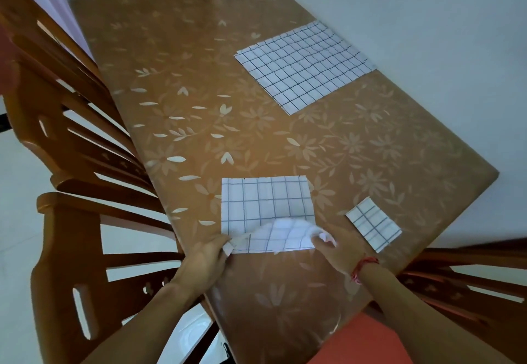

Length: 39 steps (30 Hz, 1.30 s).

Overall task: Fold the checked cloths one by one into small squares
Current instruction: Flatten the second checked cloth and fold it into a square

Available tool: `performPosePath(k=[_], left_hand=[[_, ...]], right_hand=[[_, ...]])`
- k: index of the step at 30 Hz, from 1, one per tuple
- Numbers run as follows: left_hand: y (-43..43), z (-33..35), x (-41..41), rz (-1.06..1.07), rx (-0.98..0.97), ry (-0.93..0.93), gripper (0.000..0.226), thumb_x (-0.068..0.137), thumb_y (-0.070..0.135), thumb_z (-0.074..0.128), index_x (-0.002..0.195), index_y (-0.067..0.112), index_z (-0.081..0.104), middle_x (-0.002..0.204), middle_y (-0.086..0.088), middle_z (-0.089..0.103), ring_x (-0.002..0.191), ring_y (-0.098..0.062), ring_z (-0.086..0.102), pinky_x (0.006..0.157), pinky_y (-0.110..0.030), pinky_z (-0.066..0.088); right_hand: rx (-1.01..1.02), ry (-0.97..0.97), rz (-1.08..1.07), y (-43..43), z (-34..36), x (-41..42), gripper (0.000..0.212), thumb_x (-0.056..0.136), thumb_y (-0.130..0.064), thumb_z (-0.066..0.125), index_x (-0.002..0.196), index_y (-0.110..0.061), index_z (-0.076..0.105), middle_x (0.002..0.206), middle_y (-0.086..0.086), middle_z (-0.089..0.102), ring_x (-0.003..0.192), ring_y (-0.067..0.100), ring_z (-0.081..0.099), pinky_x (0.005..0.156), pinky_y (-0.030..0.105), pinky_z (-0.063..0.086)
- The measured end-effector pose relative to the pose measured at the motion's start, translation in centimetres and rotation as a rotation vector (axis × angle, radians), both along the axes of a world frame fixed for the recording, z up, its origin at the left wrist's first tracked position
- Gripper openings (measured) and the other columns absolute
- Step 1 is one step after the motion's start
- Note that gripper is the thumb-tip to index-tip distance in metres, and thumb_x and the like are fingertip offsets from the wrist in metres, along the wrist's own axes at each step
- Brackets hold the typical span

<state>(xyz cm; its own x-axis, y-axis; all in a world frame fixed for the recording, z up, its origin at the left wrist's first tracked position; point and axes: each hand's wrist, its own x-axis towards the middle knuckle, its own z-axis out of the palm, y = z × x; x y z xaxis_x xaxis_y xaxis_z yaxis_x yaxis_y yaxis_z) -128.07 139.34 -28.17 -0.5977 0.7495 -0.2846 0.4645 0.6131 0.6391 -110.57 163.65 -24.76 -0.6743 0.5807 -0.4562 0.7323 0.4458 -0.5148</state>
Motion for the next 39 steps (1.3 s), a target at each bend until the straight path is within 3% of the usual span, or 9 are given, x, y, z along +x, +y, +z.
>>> performPosePath(k=[2,4,8,12,16,19,32,34,39], left_hand=[[0.6,-0.2,-0.6,0.074,0.011,-0.020,0.019,0.100,0.022,0.045,0.089,0.026,0.060,0.079,0.013,0.059,0.077,-0.012,0.057,0.064,-0.014,0.037],[1.3,-0.3,-1.2,0.130,0.027,-0.009,0.021,0.101,0.025,0.044,0.096,0.019,0.064,0.085,0.007,0.063,0.083,-0.014,0.057,0.072,-0.023,0.042],[2.5,-1.2,-2.5,0.197,-0.007,0.008,0.024,0.101,0.027,0.045,0.099,0.014,0.065,0.091,-0.003,0.070,0.079,-0.015,0.056,0.072,-0.026,0.040],[3.4,-1.5,-3.1,0.237,-0.029,0.044,0.024,0.101,0.026,0.046,0.099,0.011,0.065,0.087,-0.005,0.071,0.069,-0.014,0.053,0.068,-0.027,0.039],[3.6,-1.9,-3.1,0.287,-0.005,0.042,0.022,0.099,0.025,0.049,0.099,0.011,0.066,0.086,-0.007,0.071,0.073,-0.021,0.060,0.071,-0.034,0.047],[3.7,-2.1,-3.1,0.306,0.000,0.044,0.022,0.098,0.026,0.049,0.103,0.012,0.066,0.087,-0.006,0.071,0.077,-0.025,0.062,0.076,-0.040,0.052],[4.5,-2.2,-3.2,0.336,-0.048,0.079,0.017,0.098,0.025,0.049,0.101,0.012,0.060,0.080,-0.004,0.067,0.073,-0.023,0.061,0.070,-0.039,0.053],[4.4,-2.1,-3.1,0.338,-0.031,0.087,0.017,0.097,0.026,0.050,0.108,0.014,0.057,0.081,-0.001,0.065,0.076,-0.025,0.063,0.071,-0.039,0.054],[3.8,-1.5,-2.9,0.291,0.001,0.169,0.030,0.095,0.026,0.055,0.122,0.016,0.048,0.108,-0.001,0.059,0.088,-0.026,0.061,0.071,-0.041,0.054]], right_hand=[[0.056,-0.007,-0.013,0.9,-0.5,-0.5,0.034,0.093,-0.034,0.055,0.062,-0.020,0.052,0.065,-0.001,0.056,0.059,0.005,0.048,0.061,0.025,0.044],[0.061,0.009,-0.037,1.5,-1.1,-1.1,0.040,0.094,-0.034,0.055,0.062,-0.014,0.043,0.058,0.003,0.044,0.052,0.009,0.041,0.051,0.018,0.034],[0.061,-0.023,-0.020,2.4,-2.4,-2.3,0.040,0.094,-0.043,0.049,0.081,-0.005,0.059,0.076,0.013,0.063,0.071,0.022,0.059,0.065,0.029,0.046],[0.096,-0.074,-0.003,3.0,-3.5,-3.4,0.042,0.095,-0.041,0.049,0.069,-0.008,0.047,0.063,0.008,0.050,0.061,0.019,0.049,0.056,0.028,0.037],[0.116,-0.098,-0.003,3.5,-4.3,-4.0,0.040,0.094,-0.044,0.049,0.064,-0.018,0.040,0.059,-0.001,0.047,0.058,0.014,0.046,0.052,0.028,0.032],[0.093,-0.084,-0.024,3.9,-4.4,-4.2,0.039,0.092,-0.046,0.050,0.063,-0.022,0.040,0.062,-0.002,0.050,0.062,0.015,0.051,0.054,0.029,0.034],[0.092,-0.022,-0.089,4.0,-4.3,-5.3,0.035,0.091,-0.042,0.056,0.065,-0.026,0.038,0.055,-0.007,0.046,0.058,0.011,0.048,0.053,0.027,0.034],[0.092,-0.015,-0.108,3.9,-4.4,-5.3,0.034,0.090,-0.042,0.057,0.064,-0.029,0.038,0.056,-0.008,0.047,0.060,0.012,0.049,0.053,0.026,0.034],[0.135,0.045,-0.144,3.5,-4.1,-4.8,0.026,0.089,-0.041,0.057,0.074,-0.027,0.041,0.063,-0.007,0.051,0.063,0.015,0.053,0.057,0.030,0.041]])
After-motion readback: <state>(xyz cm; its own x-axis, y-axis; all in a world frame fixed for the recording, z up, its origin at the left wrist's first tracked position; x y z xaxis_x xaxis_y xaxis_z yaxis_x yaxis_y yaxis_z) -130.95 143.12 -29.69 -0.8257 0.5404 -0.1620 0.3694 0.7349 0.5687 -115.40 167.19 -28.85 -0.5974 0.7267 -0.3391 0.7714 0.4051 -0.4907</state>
